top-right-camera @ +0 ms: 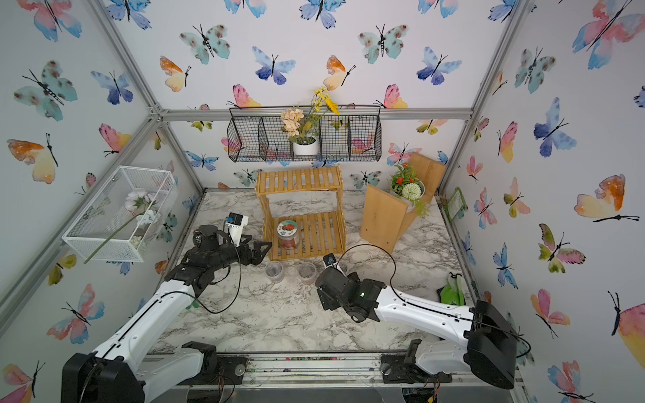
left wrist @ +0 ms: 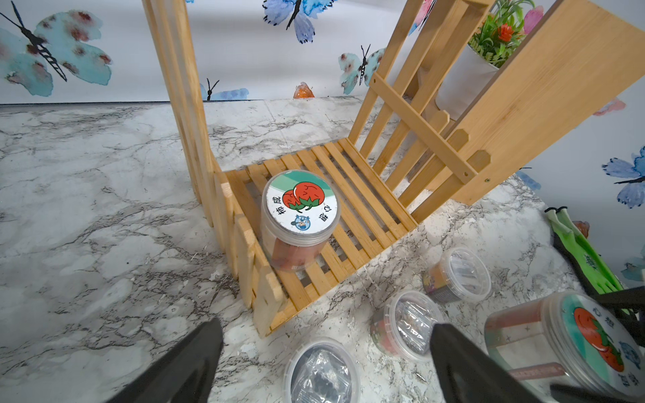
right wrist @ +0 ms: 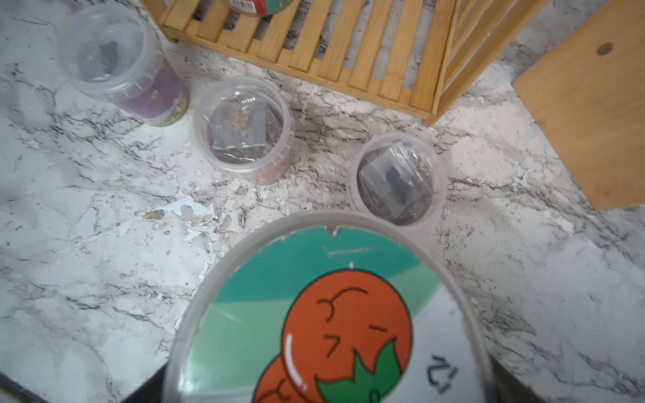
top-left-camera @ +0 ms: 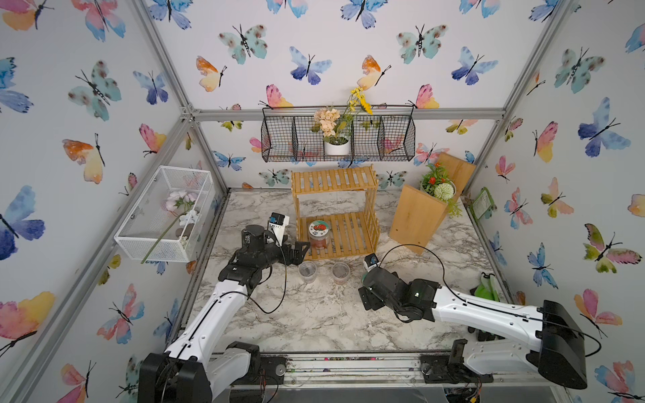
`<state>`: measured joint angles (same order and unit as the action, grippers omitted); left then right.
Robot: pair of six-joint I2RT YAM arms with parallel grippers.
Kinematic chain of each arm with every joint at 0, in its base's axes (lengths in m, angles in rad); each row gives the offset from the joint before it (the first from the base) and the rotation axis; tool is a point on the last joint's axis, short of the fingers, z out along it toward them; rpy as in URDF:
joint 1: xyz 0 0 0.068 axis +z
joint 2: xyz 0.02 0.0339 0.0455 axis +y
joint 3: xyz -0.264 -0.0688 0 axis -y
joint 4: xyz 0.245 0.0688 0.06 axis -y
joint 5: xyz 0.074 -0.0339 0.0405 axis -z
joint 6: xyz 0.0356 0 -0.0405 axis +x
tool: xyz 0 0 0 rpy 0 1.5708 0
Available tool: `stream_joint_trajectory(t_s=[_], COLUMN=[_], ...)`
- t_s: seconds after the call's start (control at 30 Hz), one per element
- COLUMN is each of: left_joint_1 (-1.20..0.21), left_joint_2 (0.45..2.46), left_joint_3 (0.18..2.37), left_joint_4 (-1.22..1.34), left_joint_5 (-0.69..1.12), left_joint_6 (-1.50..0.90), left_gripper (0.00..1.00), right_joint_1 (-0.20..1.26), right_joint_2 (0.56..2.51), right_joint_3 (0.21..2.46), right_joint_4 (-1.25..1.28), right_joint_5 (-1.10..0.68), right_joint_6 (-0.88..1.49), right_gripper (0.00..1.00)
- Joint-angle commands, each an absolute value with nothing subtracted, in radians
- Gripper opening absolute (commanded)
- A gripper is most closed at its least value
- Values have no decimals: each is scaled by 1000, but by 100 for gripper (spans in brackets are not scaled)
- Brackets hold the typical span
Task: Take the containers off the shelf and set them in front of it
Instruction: Place the container at the center of the board.
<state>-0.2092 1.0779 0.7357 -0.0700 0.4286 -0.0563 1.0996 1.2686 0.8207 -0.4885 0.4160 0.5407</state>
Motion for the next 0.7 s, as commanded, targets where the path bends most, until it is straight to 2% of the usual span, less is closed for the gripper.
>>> stream_joint_trajectory(t_s=[0.0, 0.67], left_joint_1=[-204, -204], left_joint_2=[1067, 1068], left_joint_3=[732, 736], left_joint_4=[-63, -72], left_joint_5=[467, 463], left_joint_6=[-61, -55], left_gripper=[99, 99], right_joint_1=[1104, 1103], right_joint_2=[1249, 1360], right_joint_3=[781, 680], right_joint_4=[-455, -329], right_joint_5=[477, 483], right_joint_6=[603, 676], right_gripper=[69, 72])
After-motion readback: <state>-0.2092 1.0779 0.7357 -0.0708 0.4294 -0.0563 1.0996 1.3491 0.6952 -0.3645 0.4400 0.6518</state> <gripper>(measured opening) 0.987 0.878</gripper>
